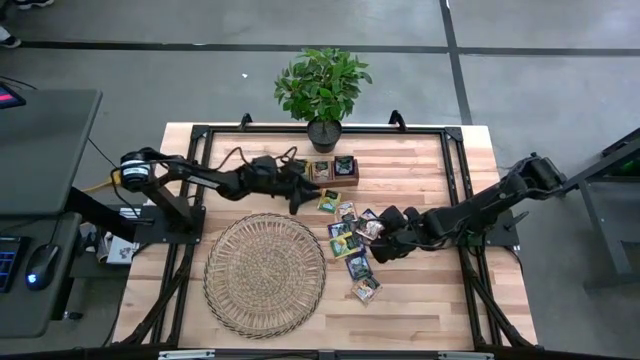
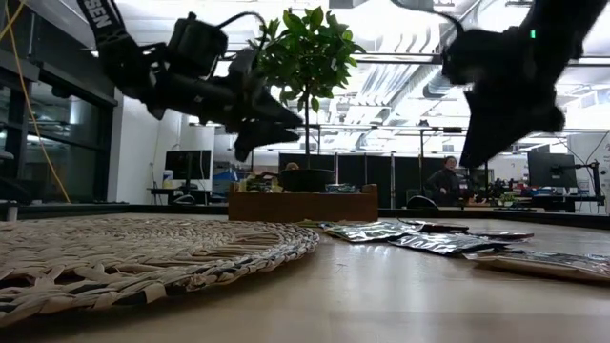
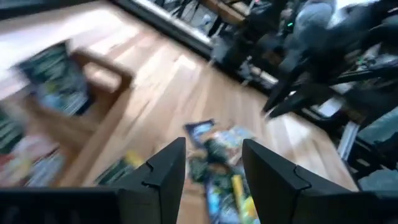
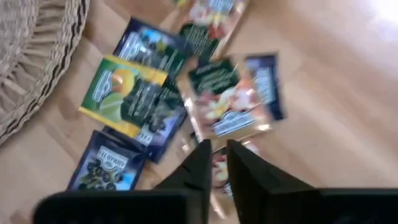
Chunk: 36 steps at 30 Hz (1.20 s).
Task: Pick & Place Tea
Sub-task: Put the brown tea bag into the middle section of the wooden organizer
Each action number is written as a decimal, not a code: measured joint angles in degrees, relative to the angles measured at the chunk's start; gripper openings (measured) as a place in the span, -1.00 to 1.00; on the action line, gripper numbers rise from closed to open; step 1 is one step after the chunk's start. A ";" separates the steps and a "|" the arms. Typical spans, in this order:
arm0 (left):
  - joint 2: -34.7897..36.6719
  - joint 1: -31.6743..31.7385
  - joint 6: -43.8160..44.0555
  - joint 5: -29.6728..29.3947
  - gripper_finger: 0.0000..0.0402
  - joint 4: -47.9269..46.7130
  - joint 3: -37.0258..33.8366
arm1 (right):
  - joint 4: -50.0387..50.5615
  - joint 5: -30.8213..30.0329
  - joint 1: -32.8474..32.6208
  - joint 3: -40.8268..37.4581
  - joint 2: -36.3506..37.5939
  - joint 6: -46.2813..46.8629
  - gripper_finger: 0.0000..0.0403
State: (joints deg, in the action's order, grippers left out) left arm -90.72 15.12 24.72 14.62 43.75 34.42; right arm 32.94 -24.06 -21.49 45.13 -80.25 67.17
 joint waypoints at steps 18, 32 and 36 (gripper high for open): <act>-17.34 -5.38 5.84 3.93 -0.22 -8.87 18.98 | -30.41 2.64 4.46 -18.15 -0.04 -0.09 -0.99; -24.79 -5.82 12.90 8.17 -0.23 -20.92 29.13 | -28.78 8.19 8.78 -18.73 -0.04 -1.52 -1.00; -27.15 -6.37 15.77 9.72 -0.23 -21.86 31.08 | -27.56 9.94 9.97 -18.69 -0.01 -1.44 -1.00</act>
State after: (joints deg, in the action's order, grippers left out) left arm -117.87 8.74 40.48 24.34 21.90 65.50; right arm 5.38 -14.11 -11.52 26.44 -80.25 65.73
